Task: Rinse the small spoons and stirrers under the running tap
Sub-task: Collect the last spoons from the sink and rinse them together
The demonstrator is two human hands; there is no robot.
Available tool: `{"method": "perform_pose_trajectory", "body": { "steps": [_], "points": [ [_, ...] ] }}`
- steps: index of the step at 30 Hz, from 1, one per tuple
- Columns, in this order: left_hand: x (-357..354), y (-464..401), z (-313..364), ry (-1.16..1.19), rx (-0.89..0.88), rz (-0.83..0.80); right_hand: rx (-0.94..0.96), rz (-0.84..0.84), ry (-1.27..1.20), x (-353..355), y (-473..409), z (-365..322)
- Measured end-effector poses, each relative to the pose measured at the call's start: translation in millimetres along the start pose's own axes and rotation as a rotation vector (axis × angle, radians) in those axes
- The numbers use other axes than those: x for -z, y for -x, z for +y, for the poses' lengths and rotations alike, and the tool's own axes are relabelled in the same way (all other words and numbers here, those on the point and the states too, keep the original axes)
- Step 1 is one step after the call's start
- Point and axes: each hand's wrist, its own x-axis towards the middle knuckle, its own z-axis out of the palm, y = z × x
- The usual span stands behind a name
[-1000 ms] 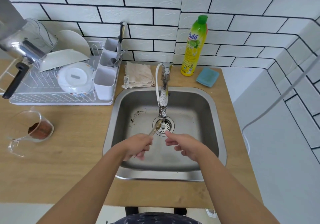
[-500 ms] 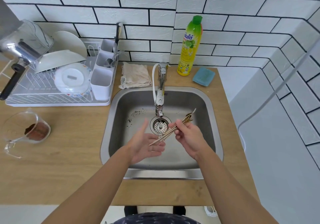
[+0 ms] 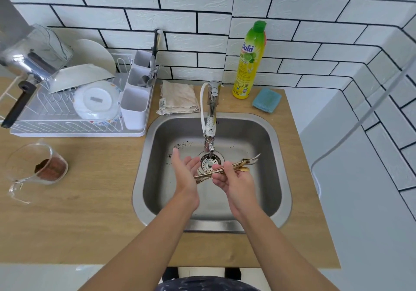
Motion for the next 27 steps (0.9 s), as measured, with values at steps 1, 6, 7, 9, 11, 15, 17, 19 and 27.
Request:
{"method": "perform_pose_trajectory", "body": {
  "steps": [1,6,7,9,11,15,17,19,27],
  "points": [
    [0,3,2,-0.015,-0.015,-0.012,0.015,-0.006,0.007,-1,3,-4],
    [15,6,44,-0.095,-0.347,-0.067,0.214,-0.096,0.048,-14,15,-56],
    [18,4,60,-0.091,-0.423,-0.062,0.256,-0.133,0.069,-24,15,-70],
    [26,-5,96,-0.056,-0.548,-0.051,0.343,-0.212,0.127,-53,9,-96],
    [37,-13,133,-0.055,-0.624,-0.044,0.428,-0.276,0.167,-91,-3,-114],
    [52,-28,192,-0.076,-0.672,0.005,0.522,-0.294,0.308,-168,-46,-128],
    [54,-38,209,-0.123,-0.667,0.013,0.546,-0.297,0.423,-197,-68,-125],
    [53,-51,219,-0.176,-0.634,0.005,0.54,-0.307,0.51,-221,-92,-117],
    [51,-112,217,-0.308,-0.525,0.118,0.413,-0.426,0.82,-249,-158,-58]
  ]
}}
